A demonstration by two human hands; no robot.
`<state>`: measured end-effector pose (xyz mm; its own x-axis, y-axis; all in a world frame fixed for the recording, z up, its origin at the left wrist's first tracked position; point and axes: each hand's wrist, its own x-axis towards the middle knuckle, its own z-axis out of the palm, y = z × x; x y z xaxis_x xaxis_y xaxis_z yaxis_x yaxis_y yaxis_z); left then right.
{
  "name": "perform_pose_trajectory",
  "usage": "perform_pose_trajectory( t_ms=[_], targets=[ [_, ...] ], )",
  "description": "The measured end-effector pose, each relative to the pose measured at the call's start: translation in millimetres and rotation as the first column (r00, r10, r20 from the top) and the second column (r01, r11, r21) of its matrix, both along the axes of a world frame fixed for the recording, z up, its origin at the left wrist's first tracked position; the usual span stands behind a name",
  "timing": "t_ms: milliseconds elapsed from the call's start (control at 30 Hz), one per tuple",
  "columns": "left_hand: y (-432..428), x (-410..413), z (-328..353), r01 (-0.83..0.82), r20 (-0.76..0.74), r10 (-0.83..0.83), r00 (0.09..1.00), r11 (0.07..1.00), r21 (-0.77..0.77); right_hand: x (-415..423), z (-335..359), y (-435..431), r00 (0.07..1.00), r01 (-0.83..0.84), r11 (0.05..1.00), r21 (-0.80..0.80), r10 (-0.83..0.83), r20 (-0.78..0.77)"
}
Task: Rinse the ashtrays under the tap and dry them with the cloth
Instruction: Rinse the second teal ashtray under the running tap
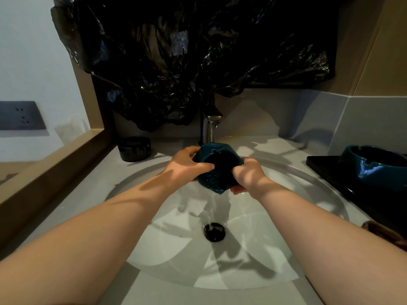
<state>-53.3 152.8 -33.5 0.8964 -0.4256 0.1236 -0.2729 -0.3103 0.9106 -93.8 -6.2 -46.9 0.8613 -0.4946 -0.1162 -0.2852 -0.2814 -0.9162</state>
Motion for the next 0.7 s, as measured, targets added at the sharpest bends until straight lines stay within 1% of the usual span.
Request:
perform_pose_trajectory(
  t_ms=[100, 167, 267, 333, 400, 467, 533, 600, 633, 700],
  targets=[
    [-1.2, 2.1, -1.9, 0.006, -0.125, -0.005, 0.992, 1.0, 0.013, 1.2, 0.5, 2.4, 0.999, 0.03, 0.987, 0.158, -0.028, -0.02],
    [-1.6, 3.1, -3.6, 0.009, -0.209, -0.013, 0.978, 1.0, -0.022, 0.1, 1.4, 3.3, 0.999, 0.018, 0.978, 0.21, -0.01, -0.038],
    [-0.7, 6.4, -7.5, -0.039, -0.26, 0.023, 0.965, 0.998, -0.057, -2.9, 1.7, 1.8, 0.996, -0.05, 0.992, 0.115, 0.057, -0.064],
    [0.8, 8.8, -9.7, -0.068, -0.273, 0.056, 0.96, 0.997, -0.034, -5.5, 1.9, 0.7, 0.993, -0.115, 0.993, -0.012, 0.114, -0.037],
    [2.2, 8.9, -10.1, -0.063, -0.257, 0.066, 0.964, 0.998, 0.02, -8.6, 2.3, 1.2, 0.985, -0.17, 0.977, -0.13, 0.17, -0.006],
    [2.9, 7.2, -9.1, -0.047, -0.246, 0.058, 0.968, 0.998, 0.05, -9.3, 0.4, 0.5, 0.982, -0.188, 0.971, -0.147, 0.191, 0.006],
    [2.4, 7.3, -7.7, -0.039, -0.238, 0.047, 0.97, 0.998, 0.04, -7.1, -1.7, -0.8, 0.987, -0.16, 0.984, -0.08, 0.161, 0.006],
    [0.9, 7.2, -6.0, -0.058, -0.252, 0.053, 0.966, 0.998, -0.011, -5.9, -2.3, -0.1, 0.995, -0.096, 0.995, 0.013, 0.096, -0.019],
    [-0.1, 7.3, -5.2, -0.077, -0.273, 0.064, 0.96, 0.996, -0.039, -5.4, -2.4, 1.2, 0.997, -0.064, 0.995, 0.079, 0.067, -0.036],
    [-1.1, 5.7, -3.5, -0.077, -0.323, 0.053, 0.945, 0.995, -0.062, -5.7, -1.3, 5.2, 0.998, -0.022, 0.963, 0.269, 0.037, -0.051]
  ],
)
